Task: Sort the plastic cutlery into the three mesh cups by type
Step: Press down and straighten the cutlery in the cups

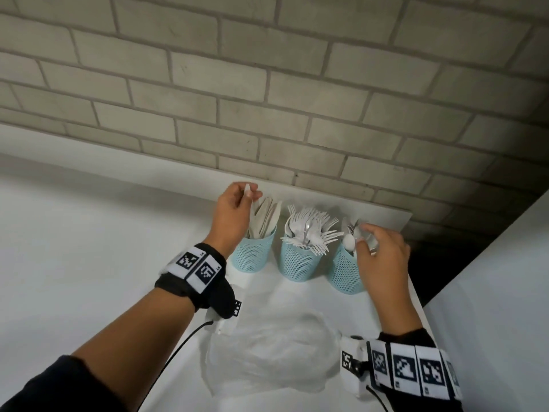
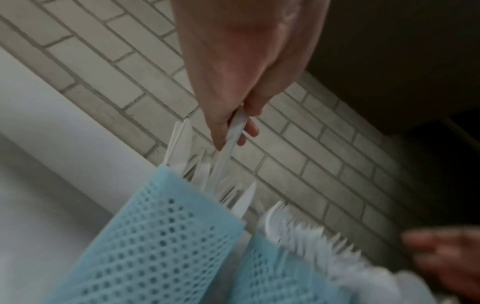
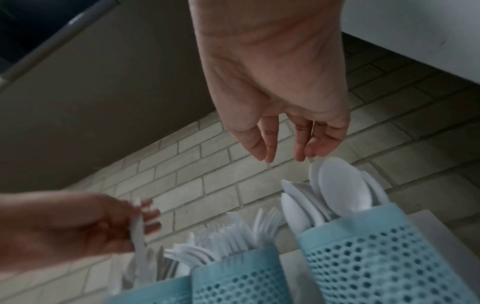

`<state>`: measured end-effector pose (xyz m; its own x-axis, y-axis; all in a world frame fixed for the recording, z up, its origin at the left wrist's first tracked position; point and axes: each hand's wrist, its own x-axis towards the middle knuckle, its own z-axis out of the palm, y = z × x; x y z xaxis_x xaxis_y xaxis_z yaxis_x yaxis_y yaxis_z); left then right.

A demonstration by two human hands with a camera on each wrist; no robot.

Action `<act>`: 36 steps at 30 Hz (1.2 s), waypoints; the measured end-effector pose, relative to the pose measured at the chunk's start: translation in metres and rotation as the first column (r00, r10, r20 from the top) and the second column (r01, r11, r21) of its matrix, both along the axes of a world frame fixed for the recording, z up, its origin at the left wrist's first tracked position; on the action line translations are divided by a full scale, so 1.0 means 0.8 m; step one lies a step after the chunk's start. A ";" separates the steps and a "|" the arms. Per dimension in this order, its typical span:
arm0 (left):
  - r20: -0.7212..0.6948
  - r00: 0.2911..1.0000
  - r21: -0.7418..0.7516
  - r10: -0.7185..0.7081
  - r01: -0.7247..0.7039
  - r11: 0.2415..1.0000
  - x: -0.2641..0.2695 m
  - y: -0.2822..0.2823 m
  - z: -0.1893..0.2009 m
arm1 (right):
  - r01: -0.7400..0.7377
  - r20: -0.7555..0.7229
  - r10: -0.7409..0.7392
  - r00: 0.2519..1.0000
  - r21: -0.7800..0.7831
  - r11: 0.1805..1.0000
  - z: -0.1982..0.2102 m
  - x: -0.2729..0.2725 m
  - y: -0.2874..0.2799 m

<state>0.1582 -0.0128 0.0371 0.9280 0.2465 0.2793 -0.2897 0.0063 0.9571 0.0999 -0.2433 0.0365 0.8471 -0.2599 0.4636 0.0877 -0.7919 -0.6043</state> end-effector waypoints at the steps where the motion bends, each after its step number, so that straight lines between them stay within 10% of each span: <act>1: -0.016 1.000 0.154 0.025 -0.022 0.988 0.003 0.001 -0.008 | -0.020 0.010 0.020 1.000 0.016 1.000 0.003 -0.004 0.006; 4: 0.119 0.991 0.653 0.068 -0.129 0.746 0.008 0.004 -0.030 | -0.079 0.037 0.077 0.996 0.042 0.996 0.010 -0.012 0.029; 8: 0.307 0.948 0.796 0.085 -0.304 0.524 0.010 0.005 -0.027 | -0.278 -0.053 0.284 0.957 0.096 0.956 0.012 -0.024 0.067; 18: -0.198 0.979 0.358 0.054 0.021 0.934 -0.003 0.054 -0.054 | -0.442 -0.513 0.479 0.712 0.203 0.874 -0.012 -0.008 0.157; 24: -0.469 0.856 0.228 -0.217 0.354 0.907 0.004 0.057 -0.075 | -0.293 -0.536 0.389 0.749 0.258 0.920 -0.014 0.028 0.203; 29: -0.329 0.915 0.398 -0.235 0.360 0.844 0.005 0.036 -0.070 | -0.231 -0.372 0.318 0.872 0.261 0.937 -0.035 0.024 0.222; 36: -0.227 0.878 0.209 -0.422 0.467 0.859 0.015 0.051 -0.083 | -0.209 -0.392 0.288 0.874 0.231 0.950 -0.031 0.030 0.226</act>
